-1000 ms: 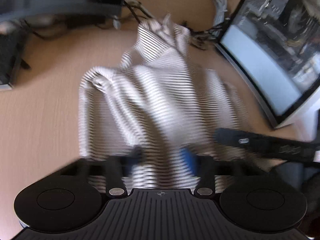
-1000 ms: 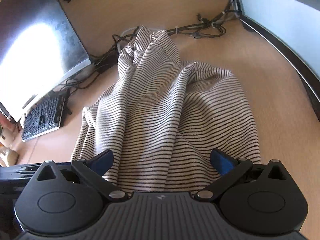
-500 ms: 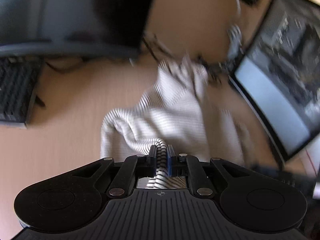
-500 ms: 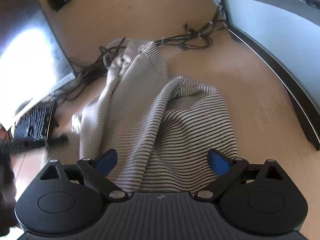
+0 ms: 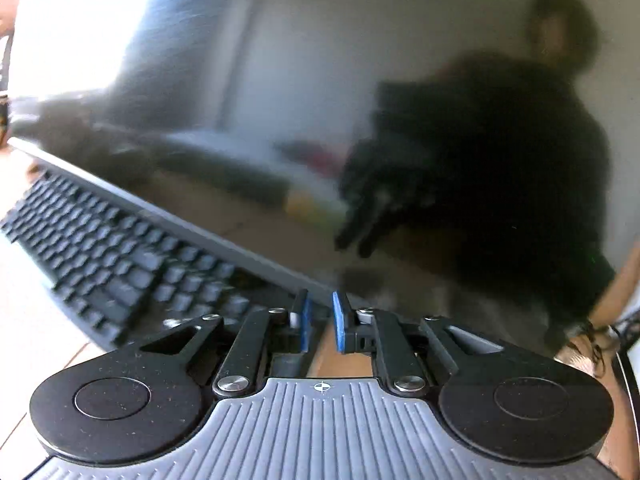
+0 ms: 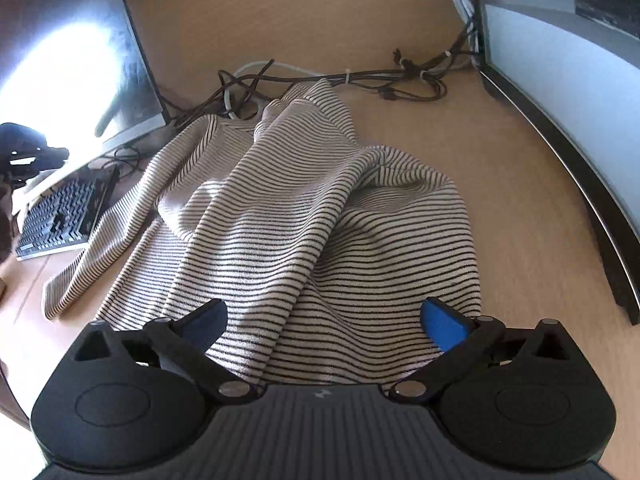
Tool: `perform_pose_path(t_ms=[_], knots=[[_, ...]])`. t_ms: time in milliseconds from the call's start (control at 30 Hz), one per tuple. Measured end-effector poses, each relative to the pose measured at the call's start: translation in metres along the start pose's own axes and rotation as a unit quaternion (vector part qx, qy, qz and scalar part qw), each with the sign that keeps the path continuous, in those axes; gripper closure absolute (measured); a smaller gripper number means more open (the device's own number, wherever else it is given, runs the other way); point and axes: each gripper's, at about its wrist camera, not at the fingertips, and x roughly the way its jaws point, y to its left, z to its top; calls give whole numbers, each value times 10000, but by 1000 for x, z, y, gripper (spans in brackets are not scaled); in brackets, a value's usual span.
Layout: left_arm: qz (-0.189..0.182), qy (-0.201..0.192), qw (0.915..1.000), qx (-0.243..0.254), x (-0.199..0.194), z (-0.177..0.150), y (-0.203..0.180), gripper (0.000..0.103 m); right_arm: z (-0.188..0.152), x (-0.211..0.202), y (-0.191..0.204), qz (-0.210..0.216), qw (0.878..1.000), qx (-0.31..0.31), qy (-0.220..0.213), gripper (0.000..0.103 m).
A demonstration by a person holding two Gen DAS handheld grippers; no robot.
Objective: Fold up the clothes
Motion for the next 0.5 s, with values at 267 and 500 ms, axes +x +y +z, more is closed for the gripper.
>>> perform_pose_path(t_ms=[267, 500], knots=[[-682, 398, 9964, 308, -32, -31, -11, 48, 14, -2, 3, -97, 9998, -147, 63, 0], [-2132, 1228, 9665, 727, -50, -93, -56, 26, 54, -6, -6, -38, 9995, 267, -142, 35]])
